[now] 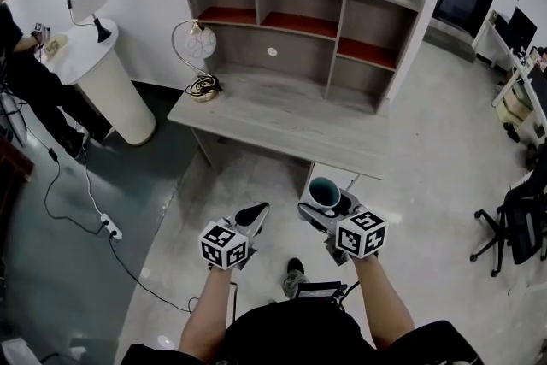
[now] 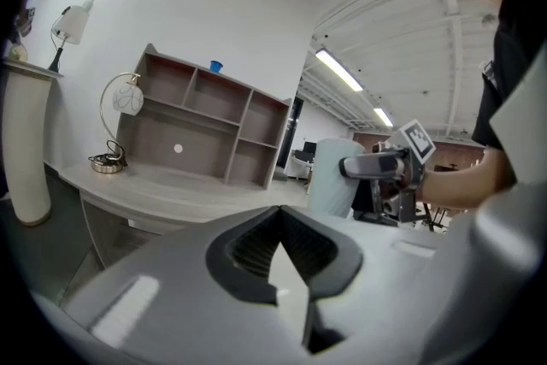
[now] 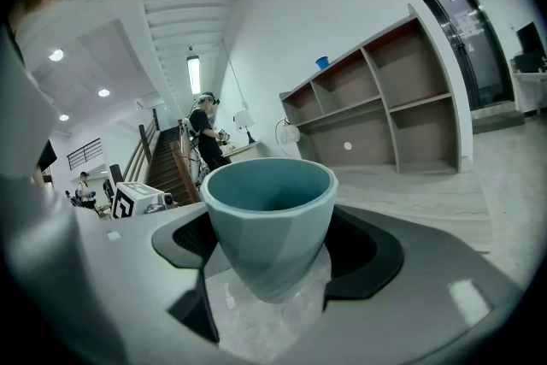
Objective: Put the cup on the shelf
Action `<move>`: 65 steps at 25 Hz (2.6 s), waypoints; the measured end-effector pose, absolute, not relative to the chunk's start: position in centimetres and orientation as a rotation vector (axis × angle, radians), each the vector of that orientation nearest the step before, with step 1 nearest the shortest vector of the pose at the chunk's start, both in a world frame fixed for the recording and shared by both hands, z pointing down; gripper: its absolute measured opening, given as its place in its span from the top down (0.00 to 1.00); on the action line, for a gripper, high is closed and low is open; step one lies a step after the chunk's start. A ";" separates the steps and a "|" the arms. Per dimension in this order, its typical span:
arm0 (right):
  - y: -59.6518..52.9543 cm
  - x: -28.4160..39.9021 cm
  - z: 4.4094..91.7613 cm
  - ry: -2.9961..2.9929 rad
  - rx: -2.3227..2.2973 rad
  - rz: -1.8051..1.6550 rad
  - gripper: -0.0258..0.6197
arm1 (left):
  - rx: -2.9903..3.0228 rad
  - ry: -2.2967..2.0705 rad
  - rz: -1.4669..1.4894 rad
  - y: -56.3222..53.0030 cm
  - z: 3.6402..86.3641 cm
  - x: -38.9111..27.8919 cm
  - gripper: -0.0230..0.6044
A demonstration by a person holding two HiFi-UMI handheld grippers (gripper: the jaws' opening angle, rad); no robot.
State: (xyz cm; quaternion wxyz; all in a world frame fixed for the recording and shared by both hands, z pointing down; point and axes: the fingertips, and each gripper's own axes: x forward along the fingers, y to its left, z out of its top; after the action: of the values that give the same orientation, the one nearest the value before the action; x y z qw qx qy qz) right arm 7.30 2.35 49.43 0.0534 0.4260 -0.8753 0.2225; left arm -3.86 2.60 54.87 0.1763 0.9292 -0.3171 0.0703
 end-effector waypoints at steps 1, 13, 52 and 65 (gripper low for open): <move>1.3 7.5 49.4 -2.665 1.290 0.679 0.36 | 2.629 -0.905 0.202 1.6 54.8 -3.6 0.96; -8.3 10.8 49.1 -2.708 1.200 0.681 0.36 | 2.602 -1.010 0.222 -7.0 54.2 -0.8 0.96; -32.1 1.3 49.7 -2.578 1.392 0.713 0.36 | 2.626 -0.978 0.201 -34.5 54.6 -11.8 0.96; -36.2 -1.1 50.1 -2.510 1.485 0.727 0.36 | 2.620 -0.796 0.128 -39.3 54.8 -12.9 0.96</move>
State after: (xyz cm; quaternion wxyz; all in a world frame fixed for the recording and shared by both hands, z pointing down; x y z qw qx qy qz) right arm -1.07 -36.16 50.07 0.0679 0.4928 -0.8332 0.2414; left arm -12.94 -39.27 54.78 0.1986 0.9367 -0.2846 0.0457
